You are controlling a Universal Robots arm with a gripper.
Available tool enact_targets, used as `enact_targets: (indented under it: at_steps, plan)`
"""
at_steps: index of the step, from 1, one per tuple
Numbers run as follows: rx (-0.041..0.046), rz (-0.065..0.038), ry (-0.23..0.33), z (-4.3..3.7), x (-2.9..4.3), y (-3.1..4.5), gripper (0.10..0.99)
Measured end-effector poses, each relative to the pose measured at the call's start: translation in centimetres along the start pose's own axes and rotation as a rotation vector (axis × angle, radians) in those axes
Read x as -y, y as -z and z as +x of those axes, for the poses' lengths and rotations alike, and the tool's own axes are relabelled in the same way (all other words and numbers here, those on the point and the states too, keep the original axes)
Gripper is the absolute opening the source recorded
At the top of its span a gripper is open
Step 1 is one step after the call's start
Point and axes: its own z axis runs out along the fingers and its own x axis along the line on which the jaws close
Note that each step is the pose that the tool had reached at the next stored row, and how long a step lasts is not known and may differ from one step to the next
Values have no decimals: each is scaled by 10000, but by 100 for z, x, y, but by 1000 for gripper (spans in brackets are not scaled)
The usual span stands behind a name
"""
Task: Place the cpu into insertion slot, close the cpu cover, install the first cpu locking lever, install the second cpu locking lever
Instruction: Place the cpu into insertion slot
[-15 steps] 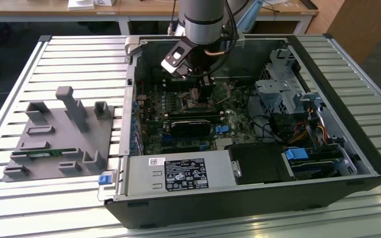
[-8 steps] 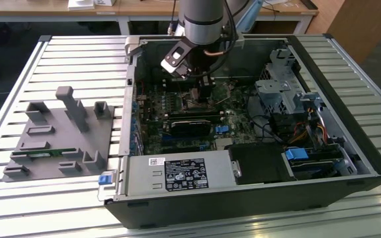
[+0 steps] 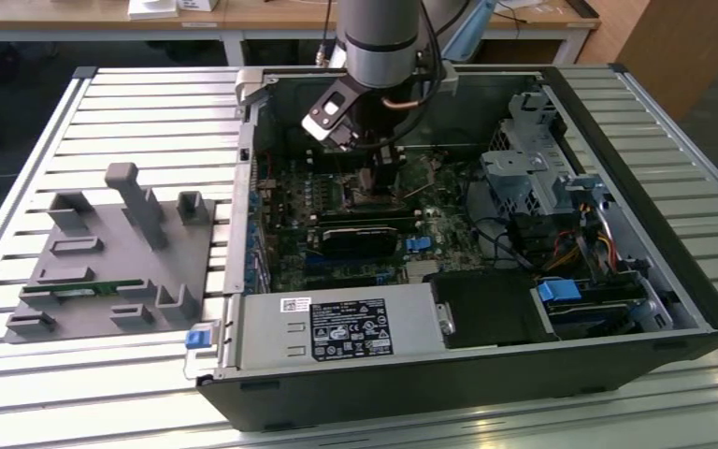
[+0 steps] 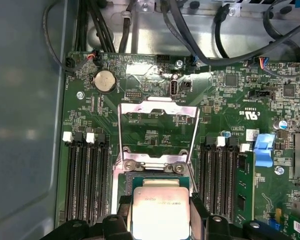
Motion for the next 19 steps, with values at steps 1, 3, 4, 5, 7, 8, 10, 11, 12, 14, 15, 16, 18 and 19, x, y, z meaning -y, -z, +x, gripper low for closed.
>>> enact_targets:
  at_steps: [1,3,4,5,7,8,10,11,12,14,15,16,18,19]
  plan:
    - [1,0,-3,2,1,-6,541]
    - [2,0,-18,7,5,-20,541]
    - [3,1,-38,10,8,-27,541]
    - [5,0,-62,13,12,-34,541]
    - [9,1,-122,19,19,-47,541]
    - [11,1,-149,24,20,-54,541]
    - [11,0,-165,28,24,-68,541]
    - [10,0,-167,31,26,-76,541]
    - [10,-1,-167,33,28,-84,541]
    - [11,0,-166,34,34,-101,541]
    - [11,0,-165,34,35,-110,541]
    - [11,0,-164,34,36,-120,541]
    - [11,0,-173,34,40,-135,541]
    - [12,0,-181,34,45,-141,541]
